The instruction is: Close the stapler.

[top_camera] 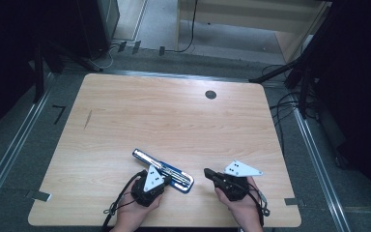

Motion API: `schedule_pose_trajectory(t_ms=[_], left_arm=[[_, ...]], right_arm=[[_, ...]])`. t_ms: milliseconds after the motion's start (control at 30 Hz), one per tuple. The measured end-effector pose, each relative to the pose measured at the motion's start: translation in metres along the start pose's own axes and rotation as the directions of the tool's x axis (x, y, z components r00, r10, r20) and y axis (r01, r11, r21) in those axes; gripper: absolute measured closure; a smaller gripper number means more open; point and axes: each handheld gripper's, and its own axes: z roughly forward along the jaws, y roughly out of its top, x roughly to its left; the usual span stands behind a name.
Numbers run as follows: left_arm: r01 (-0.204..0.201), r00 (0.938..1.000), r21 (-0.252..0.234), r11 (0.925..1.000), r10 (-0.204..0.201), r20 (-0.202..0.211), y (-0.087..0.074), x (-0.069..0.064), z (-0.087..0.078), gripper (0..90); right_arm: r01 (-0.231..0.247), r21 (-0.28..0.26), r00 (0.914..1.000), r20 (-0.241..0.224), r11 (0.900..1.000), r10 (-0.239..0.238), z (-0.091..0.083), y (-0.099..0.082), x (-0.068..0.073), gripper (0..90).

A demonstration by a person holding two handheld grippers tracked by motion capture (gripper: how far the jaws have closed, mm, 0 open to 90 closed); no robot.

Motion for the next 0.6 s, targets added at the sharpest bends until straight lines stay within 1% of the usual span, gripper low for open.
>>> schedule_pose_trajectory(t_ms=[33, 133, 167, 200, 233, 300, 333, 400, 433, 467, 500, 600], left_arm=[[0.000, 1.0000, 0.000, 1.0000, 0.000, 0.000, 0.000, 0.000, 0.000, 90.0], [0.000, 1.0000, 0.000, 1.0000, 0.000, 0.000, 0.000, 0.000, 0.000, 90.0], [0.001, 1.0000, -0.001, 1.0000, -0.001, 0.002, 0.000, 0.000, 0.000, 90.0], [0.001, 1.0000, -0.001, 1.0000, -0.001, 0.002, 0.000, 0.000, 0.000, 90.0], [0.002, 1.0000, -0.002, 1.0000, -0.002, 0.003, 0.000, 0.000, 0.000, 90.0], [0.003, 1.0000, -0.002, 1.0000, -0.003, 0.003, 0.000, 0.000, 0.000, 90.0], [0.003, 1.0000, -0.002, 1.0000, -0.003, 0.003, 0.000, 0.000, 0.000, 90.0], [0.003, 1.0000, -0.001, 1.0000, -0.003, 0.004, 0.000, 0.000, 0.000, 90.0], [0.003, 1.0000, -0.001, 1.0000, -0.003, 0.004, 0.000, 0.000, 0.000, 90.0], [0.005, 1.0000, -0.002, 1.0000, -0.005, 0.005, 0.000, 0.001, 0.000, 90.0], [0.005, 1.0000, -0.002, 1.0000, -0.005, 0.005, 0.000, 0.001, 0.000, 90.0], [0.005, 1.0000, -0.002, 1.0000, -0.005, 0.005, 0.000, 0.001, 0.000, 90.0]], right_arm=[[-0.010, 0.008, 0.9999, 0.006, 0.9999, 0.010, -0.004, -0.006, -0.002, 90.0], [-0.018, 0.009, 0.9997, 0.014, 0.9998, 0.018, -0.010, -0.011, -0.005, 90.0], [-0.035, 0.003, 0.9993, 0.013, 0.9994, 0.035, -0.017, -0.016, -0.006, 90.0], [-0.035, 0.003, 0.9993, 0.013, 0.9994, 0.035, -0.017, -0.016, -0.006, 90.0], [-0.039, 0.005, 0.9989, 0.025, 0.9992, 0.039, -0.024, -0.021, -0.007, 90.0], [-0.043, 0.007, 0.9985, 0.034, 0.9991, 0.042, -0.029, -0.025, -0.008, 90.0], [-0.043, 0.007, 0.9985, 0.034, 0.9991, 0.042, -0.029, -0.025, -0.008, 90.0], [-0.057, 0.017, 0.9975, 0.043, 0.9982, 0.056, -0.036, -0.034, -0.010, 90.0], [-0.057, 0.017, 0.9975, 0.043, 0.9982, 0.056, -0.036, -0.034, -0.010, 90.0], [-0.071, 0.026, 0.9966, 0.044, 0.9971, 0.070, -0.038, -0.040, -0.010, 90.0], [-0.071, 0.026, 0.9966, 0.044, 0.9971, 0.070, -0.038, -0.040, -0.010, 90.0], [-0.064, 0.045, 0.9966, 0.054, 0.9969, 0.062, -0.041, -0.047, -0.008, 90.0]])
